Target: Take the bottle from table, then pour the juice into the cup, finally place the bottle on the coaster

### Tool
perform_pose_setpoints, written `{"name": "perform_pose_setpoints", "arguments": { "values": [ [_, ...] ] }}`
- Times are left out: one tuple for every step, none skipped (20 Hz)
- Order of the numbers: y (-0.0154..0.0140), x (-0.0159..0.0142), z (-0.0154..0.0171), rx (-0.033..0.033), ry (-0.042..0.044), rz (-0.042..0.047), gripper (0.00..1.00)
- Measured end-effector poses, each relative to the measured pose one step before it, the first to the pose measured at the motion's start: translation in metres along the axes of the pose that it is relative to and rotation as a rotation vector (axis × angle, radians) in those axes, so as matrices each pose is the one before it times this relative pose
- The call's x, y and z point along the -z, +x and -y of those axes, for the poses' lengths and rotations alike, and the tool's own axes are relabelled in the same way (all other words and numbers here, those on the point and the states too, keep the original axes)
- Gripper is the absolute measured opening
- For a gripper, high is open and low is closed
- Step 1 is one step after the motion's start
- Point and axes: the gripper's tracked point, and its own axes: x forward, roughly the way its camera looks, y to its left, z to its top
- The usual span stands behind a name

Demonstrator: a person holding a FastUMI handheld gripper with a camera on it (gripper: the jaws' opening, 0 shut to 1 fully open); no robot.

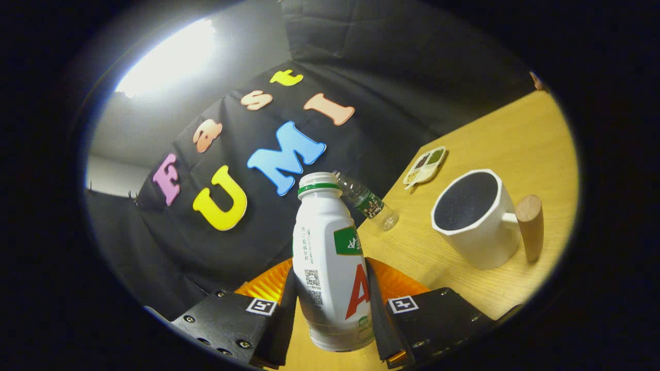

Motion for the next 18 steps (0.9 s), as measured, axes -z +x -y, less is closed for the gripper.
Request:
{"name": "perform_pose_setpoints", "arguments": {
  "values": [
    [0.00520,0.00128,-0.00282,-0.00708,-0.06562,-0.00134,0.63],
    [0.00592,0.00217,-0.00192,-0.01094,-0.06162,-0.00061,0.63],
    [0.00504,0.00070,-0.00125,-0.00577,-0.05999,0.00090,0.63],
    [0.00472,0.00071,0.00386,0.00076,-0.05864,0.00319,0.63],
    [0.00601,0.00238,0.00222,0.00759,-0.06758,-0.00412,0.63],
    [0.00775,0.00630,0.00459,0.01748,-0.07938,-0.01339,0.63],
    [0.00712,0.00489,0.00473,0.03195,-0.08917,-0.01774,0.63],
    [0.00734,0.00409,0.00283,0.01557,-0.08252,-0.01100,0.64],
    [0.00788,0.00207,-0.00275,-0.00050,-0.06907,-0.01036,0.63],
    [0.00655,0.00216,-0.00374,-0.00777,-0.06131,-0.00332,0.64],
    [0.00677,0.00003,-0.00371,-0.00467,-0.05498,-0.00013,0.64],
    [0.00529,0.00053,-0.00344,-0.01291,-0.03870,0.00409,0.64],
    [0.00557,-0.00102,-0.00596,-0.01789,-0.01606,0.00752,0.64],
    [0.00640,0.00176,-0.00198,-0.01118,0.00033,0.00730,0.64],
    [0.00429,0.00242,-0.00222,-0.01474,0.01555,0.00332,0.64],
    [0.00458,0.00686,-0.00085,-0.01304,0.01311,-0.01028,0.64],
    [0.00218,0.00523,0.00101,-0.00464,0.00173,-0.00716,0.64],
    [0.00063,-0.00143,0.00182,-0.00696,0.00616,0.01093,0.64]
  ]
}}
